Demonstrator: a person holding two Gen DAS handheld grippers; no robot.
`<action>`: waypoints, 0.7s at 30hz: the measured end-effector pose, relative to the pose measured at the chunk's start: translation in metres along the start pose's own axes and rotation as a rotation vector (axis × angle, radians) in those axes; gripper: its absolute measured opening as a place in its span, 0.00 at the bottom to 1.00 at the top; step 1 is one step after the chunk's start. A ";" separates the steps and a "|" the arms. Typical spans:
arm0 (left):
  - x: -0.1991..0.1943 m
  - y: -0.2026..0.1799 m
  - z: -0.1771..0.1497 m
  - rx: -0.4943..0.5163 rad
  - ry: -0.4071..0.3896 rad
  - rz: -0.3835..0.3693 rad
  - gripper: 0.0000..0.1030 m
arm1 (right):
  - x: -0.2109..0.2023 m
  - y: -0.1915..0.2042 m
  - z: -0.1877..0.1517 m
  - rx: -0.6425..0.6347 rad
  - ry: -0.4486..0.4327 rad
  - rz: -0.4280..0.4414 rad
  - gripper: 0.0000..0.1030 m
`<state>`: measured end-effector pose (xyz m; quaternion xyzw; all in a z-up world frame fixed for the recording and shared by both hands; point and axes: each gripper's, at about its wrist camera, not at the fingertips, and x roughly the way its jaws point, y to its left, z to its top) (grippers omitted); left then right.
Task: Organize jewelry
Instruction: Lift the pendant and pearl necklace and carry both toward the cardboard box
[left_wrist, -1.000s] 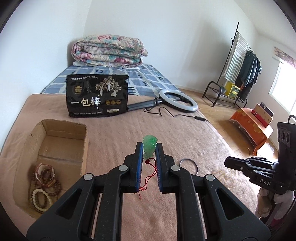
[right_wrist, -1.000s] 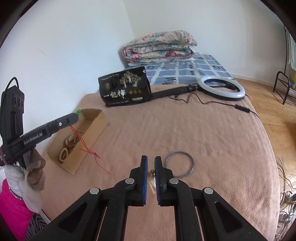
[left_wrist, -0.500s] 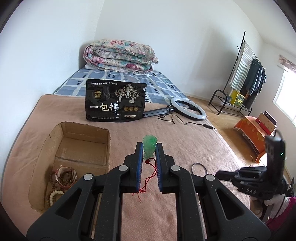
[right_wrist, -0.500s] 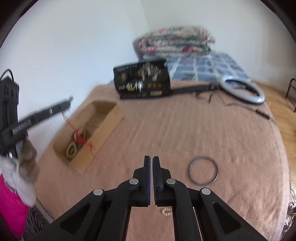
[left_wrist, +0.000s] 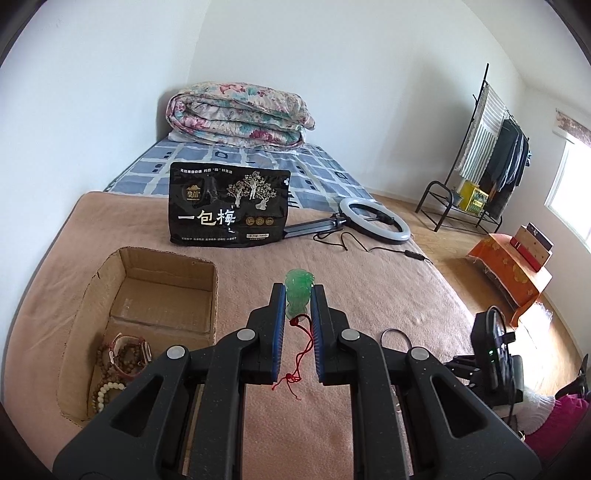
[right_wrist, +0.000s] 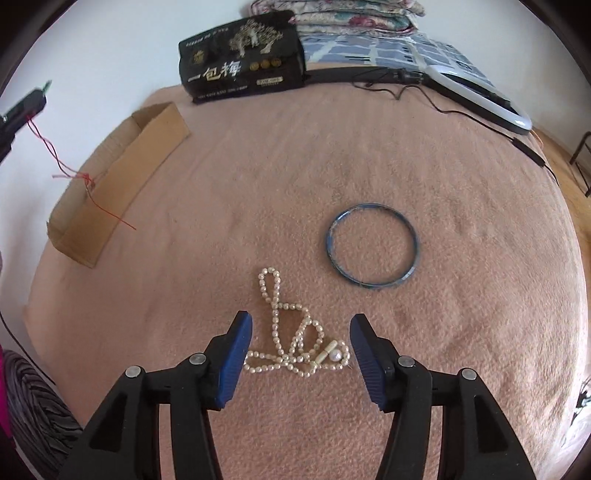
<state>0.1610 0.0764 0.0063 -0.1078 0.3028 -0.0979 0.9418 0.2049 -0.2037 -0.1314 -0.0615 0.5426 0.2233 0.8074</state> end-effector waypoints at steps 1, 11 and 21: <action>0.001 0.000 0.000 0.000 0.001 0.001 0.12 | 0.005 0.003 0.001 -0.015 0.009 -0.002 0.57; 0.010 0.002 -0.003 -0.007 0.019 0.003 0.12 | 0.030 0.012 0.006 -0.102 0.046 -0.079 0.23; 0.003 0.003 -0.001 -0.013 0.000 -0.013 0.12 | -0.006 0.010 0.010 -0.044 -0.039 -0.057 0.05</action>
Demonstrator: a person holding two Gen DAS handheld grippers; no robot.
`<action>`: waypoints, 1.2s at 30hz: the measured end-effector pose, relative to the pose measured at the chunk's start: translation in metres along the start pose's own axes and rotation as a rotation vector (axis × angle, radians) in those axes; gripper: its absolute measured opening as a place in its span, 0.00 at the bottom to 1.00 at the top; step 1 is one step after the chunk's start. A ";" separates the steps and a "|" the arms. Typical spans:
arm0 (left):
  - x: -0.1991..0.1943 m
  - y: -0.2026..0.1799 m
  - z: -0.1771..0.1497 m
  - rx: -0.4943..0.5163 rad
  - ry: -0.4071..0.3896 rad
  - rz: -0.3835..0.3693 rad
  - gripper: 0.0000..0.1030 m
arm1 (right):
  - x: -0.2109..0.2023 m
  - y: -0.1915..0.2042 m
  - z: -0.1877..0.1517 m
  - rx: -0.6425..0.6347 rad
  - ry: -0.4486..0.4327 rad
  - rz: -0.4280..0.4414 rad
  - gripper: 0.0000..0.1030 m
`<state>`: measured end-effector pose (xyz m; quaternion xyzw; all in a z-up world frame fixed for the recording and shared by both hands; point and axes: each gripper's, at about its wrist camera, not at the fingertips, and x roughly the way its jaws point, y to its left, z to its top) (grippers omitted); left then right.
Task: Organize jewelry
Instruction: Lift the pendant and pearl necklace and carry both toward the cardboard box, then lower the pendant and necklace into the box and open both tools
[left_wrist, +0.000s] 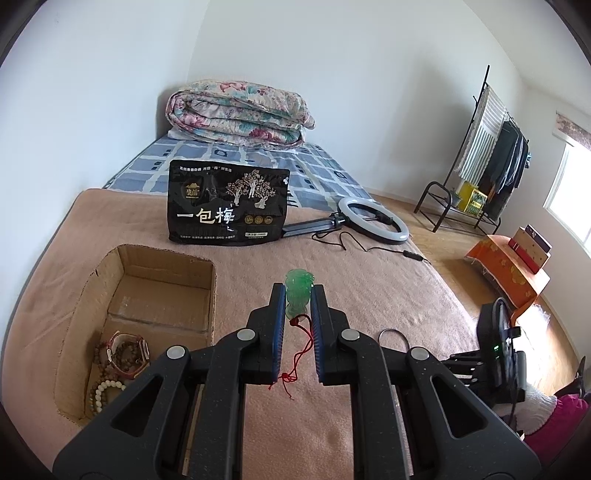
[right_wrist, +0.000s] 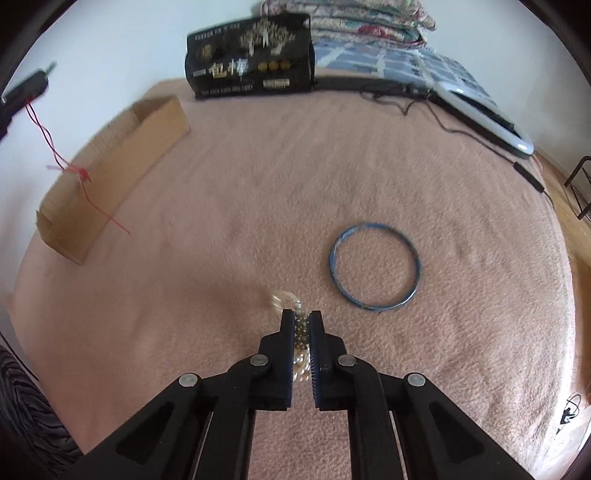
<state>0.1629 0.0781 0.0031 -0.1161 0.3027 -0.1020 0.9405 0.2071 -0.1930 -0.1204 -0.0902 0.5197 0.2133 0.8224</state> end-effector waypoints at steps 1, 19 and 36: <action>-0.002 0.000 0.000 0.000 -0.005 -0.002 0.11 | -0.008 0.000 0.002 0.008 -0.019 0.003 0.05; -0.042 0.010 0.018 -0.013 -0.088 -0.004 0.11 | -0.098 0.027 0.032 0.050 -0.259 0.084 0.05; -0.054 0.083 0.025 -0.111 -0.122 0.072 0.11 | -0.102 0.094 0.114 -0.022 -0.366 0.208 0.05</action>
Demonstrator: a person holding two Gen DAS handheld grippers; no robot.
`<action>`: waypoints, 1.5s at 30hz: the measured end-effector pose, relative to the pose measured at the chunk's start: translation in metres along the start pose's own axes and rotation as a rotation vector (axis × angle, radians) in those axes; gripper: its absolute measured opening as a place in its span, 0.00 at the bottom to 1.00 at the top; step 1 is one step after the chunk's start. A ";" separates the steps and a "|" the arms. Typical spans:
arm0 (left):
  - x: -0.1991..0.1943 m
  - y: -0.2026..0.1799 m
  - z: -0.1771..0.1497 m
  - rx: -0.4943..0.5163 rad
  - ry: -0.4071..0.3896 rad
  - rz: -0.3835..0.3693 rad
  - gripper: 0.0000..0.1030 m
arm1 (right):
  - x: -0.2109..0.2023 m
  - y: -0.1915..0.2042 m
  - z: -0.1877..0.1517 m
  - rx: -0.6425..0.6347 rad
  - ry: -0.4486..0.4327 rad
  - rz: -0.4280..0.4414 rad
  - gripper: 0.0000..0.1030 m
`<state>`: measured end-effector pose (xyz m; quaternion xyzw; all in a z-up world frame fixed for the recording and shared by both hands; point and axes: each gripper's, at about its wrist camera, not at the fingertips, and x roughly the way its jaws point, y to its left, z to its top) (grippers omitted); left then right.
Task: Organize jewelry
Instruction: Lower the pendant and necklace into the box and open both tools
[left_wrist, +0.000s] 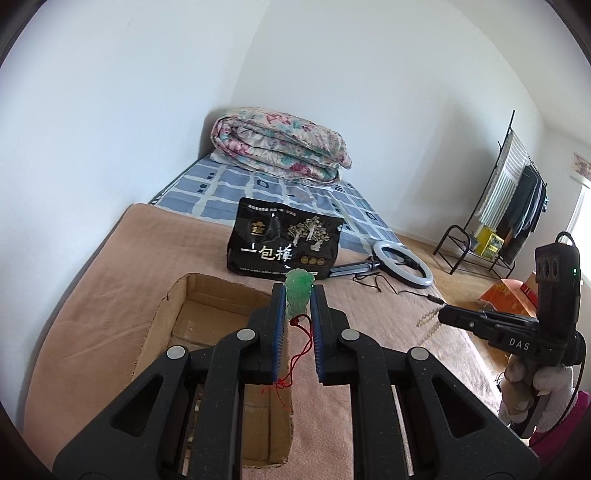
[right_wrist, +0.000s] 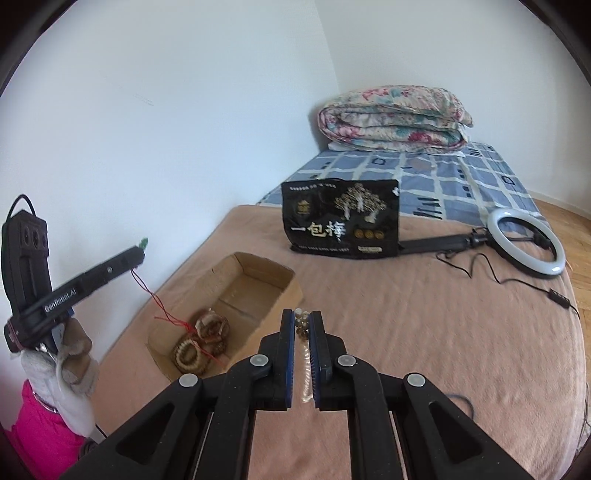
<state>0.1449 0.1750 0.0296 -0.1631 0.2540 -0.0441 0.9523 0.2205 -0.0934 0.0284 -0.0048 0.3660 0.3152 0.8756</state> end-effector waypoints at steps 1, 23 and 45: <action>0.001 0.004 0.000 -0.008 0.000 0.002 0.11 | 0.004 0.004 0.005 -0.006 -0.004 0.004 0.05; 0.013 0.028 0.004 -0.058 0.002 -0.016 0.11 | 0.079 0.063 0.056 -0.085 0.000 0.073 0.05; 0.071 0.045 -0.039 -0.046 0.189 0.056 0.11 | 0.175 0.064 0.043 -0.070 0.127 0.044 0.05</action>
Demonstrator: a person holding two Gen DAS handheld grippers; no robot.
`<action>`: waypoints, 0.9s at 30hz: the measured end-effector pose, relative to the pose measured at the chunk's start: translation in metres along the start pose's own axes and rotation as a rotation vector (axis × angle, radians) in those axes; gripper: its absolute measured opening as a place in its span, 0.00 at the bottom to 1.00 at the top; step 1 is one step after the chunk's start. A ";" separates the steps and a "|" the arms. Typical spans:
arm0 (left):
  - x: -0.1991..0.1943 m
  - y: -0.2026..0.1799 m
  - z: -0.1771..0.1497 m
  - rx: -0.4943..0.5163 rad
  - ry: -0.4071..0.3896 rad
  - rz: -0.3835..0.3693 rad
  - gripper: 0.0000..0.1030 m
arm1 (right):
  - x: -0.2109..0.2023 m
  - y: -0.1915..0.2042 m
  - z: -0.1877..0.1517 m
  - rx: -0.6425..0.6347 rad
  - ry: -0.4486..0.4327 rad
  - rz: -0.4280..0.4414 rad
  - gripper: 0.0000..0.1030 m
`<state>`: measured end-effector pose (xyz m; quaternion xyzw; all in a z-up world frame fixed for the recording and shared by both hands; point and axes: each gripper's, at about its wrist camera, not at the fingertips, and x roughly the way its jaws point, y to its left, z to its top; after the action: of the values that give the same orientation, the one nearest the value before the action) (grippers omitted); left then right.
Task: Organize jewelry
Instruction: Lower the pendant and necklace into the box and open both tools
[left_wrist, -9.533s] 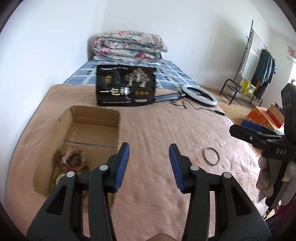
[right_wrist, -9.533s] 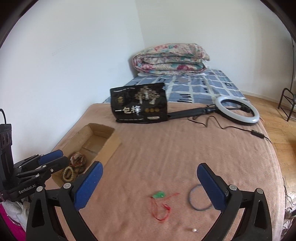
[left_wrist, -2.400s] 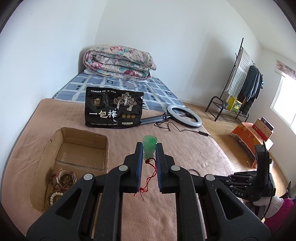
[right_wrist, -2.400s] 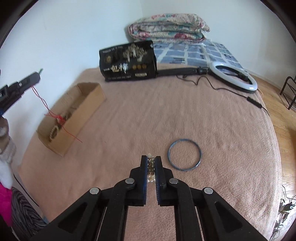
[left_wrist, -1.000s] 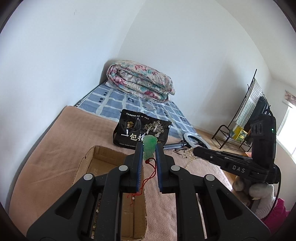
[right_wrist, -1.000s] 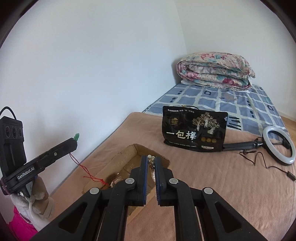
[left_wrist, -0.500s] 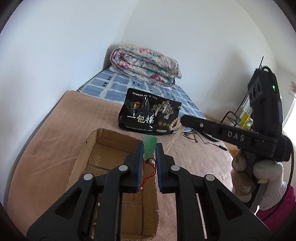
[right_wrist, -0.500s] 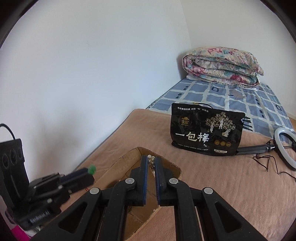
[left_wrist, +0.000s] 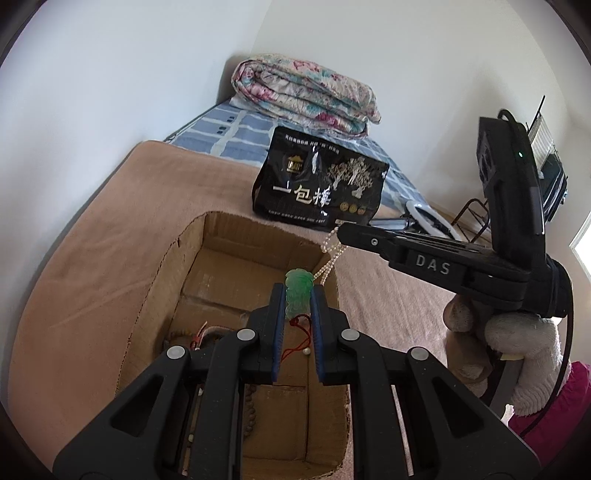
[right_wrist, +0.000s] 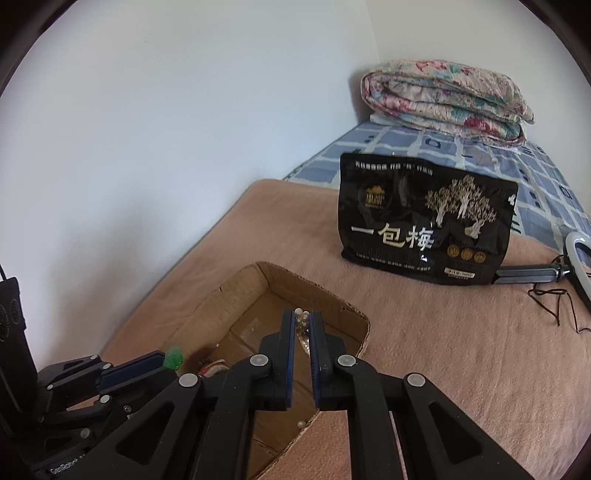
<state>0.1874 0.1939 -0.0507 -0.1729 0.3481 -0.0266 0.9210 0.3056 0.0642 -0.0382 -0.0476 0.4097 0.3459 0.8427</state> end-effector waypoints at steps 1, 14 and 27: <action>0.003 0.000 -0.001 0.003 0.007 0.004 0.11 | 0.003 0.000 -0.001 -0.001 0.006 -0.002 0.05; 0.016 -0.005 -0.005 0.016 0.070 0.031 0.12 | 0.021 -0.004 -0.005 0.021 0.050 0.010 0.17; 0.001 -0.018 -0.006 0.041 0.071 0.048 0.12 | -0.025 -0.010 -0.007 0.052 -0.017 -0.046 0.68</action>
<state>0.1859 0.1751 -0.0497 -0.1444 0.3838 -0.0176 0.9119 0.2965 0.0405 -0.0269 -0.0322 0.4100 0.3163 0.8549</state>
